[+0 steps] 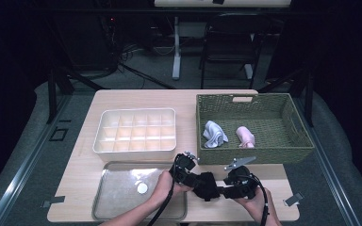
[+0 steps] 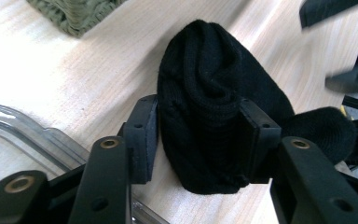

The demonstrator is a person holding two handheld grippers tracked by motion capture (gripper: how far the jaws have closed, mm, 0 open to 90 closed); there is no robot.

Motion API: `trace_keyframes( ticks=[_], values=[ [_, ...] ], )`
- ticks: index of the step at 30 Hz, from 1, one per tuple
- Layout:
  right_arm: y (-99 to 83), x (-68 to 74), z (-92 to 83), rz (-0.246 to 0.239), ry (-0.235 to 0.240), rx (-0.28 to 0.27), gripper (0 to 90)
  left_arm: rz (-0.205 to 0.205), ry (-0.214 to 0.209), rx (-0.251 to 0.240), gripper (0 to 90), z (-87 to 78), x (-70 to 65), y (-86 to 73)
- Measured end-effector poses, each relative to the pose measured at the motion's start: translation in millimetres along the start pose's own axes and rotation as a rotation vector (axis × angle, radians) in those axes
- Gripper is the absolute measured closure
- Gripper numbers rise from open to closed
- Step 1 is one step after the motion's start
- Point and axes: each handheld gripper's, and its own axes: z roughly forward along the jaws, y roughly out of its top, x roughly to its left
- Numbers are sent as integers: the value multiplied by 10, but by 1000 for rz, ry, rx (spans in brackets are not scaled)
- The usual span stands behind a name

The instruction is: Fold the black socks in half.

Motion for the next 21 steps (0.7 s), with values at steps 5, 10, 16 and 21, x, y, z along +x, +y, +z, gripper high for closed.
trace_keyframes(
  ticks=[5,10,16,21],
  values=[
    [-15,-74,27,-9,-23,8,482,-10,-18,3,596,9,4,-9],
    [-20,-133,18,-8,-39,2,490,-22,-73,13,647,29,-2,-25],
    [-33,-182,-7,4,-45,-1,484,-11,-87,4,708,38,-30,-40],
    [-48,-228,4,19,-54,-6,462,-5,-97,-4,719,23,-23,-38]
  ],
)
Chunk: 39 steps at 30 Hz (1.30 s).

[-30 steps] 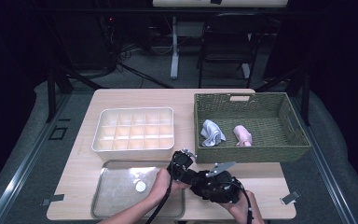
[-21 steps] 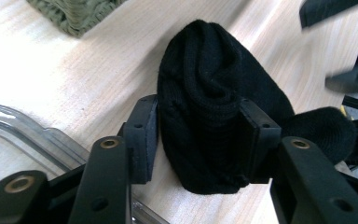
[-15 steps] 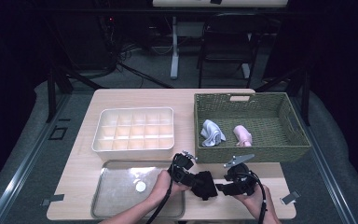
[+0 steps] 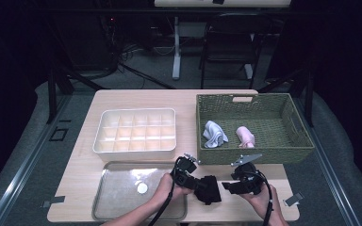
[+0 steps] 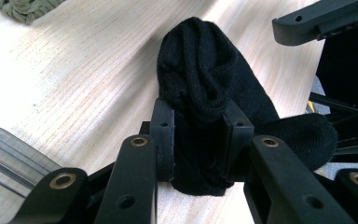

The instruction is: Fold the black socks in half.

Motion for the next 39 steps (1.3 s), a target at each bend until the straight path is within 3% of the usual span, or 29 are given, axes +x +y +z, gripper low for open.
trace_keyframes(
  ticks=[12,14,20,23,30,32,33,39],
  values=[
    [-24,-72,-6,21,-14,0,348,17,-10,-46,724,-133,-50,19],
    [-24,-91,-20,5,-30,10,327,31,-13,-62,725,-211,-65,22],
    [-33,-110,-26,16,-33,-3,268,51,-8,-89,724,-389,-86,17],
    [-34,-116,-20,13,-38,8,244,65,14,-101,723,-480,-89,4],
    [-37,-120,-3,2,-49,17,206,54,27,-126,723,-628,-38,-27],
    [-36,-121,0,3,-49,22,198,52,51,-129,723,-661,-44,-37],
    [-38,-122,4,3,-50,21,195,54,33,-132,723,-677,-33,-40],
    [-56,-132,12,5,-54,29,178,54,47,-145,722,-772,-22,-71]
  ],
)
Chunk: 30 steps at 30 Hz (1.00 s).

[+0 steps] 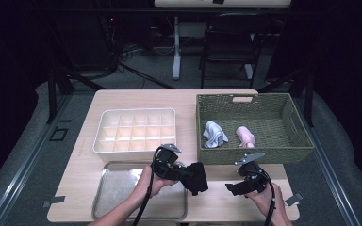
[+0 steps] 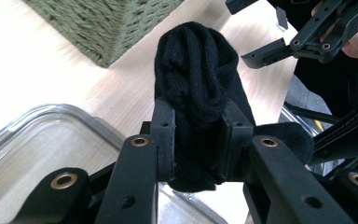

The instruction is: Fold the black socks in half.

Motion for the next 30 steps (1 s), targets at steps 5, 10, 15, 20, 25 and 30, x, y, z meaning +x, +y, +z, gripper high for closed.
trace_keyframes(
  ticks=[5,10,15,20,25,30],
  values=[
    [-2,-12,-3,-8,-14,7,168,3,9,-9,722,-76,12,-14],
    [-1,2,1,-11,-12,13,159,7,23,-19,722,-140,8,-20],
    [-4,-4,-10,-16,-25,8,157,7,32,-27,722,-212,16,-50],
    [-3,-8,-5,-11,-26,6,157,2,55,-37,722,-316,48,-98],
    [5,-10,12,-15,-8,14,156,-1,80,-54,722,-439,92,-127],
    [3,-11,35,-9,-10,21,157,-7,103,-63,722,-522,135,-131]
  ],
)
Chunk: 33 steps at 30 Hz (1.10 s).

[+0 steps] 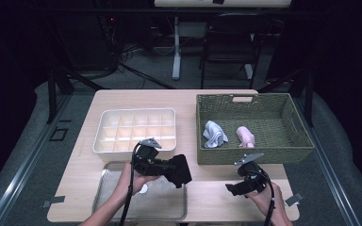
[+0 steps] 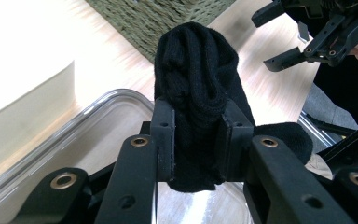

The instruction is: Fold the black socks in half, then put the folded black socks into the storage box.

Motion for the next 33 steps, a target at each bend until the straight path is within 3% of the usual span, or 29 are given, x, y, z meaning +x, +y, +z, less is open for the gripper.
trace_keyframes(
  ticks=[11,24,33],
  values=[
    [4,-8,-24,-4,-7,-6,156,1,43,-48,722,-188,36,49],
    [19,5,-24,-4,-9,-1,156,-32,113,-160,722,-544,229,184],
    [30,4,-30,-2,3,-9,157,-52,183,-192,721,-699,415,305]
  ],
)
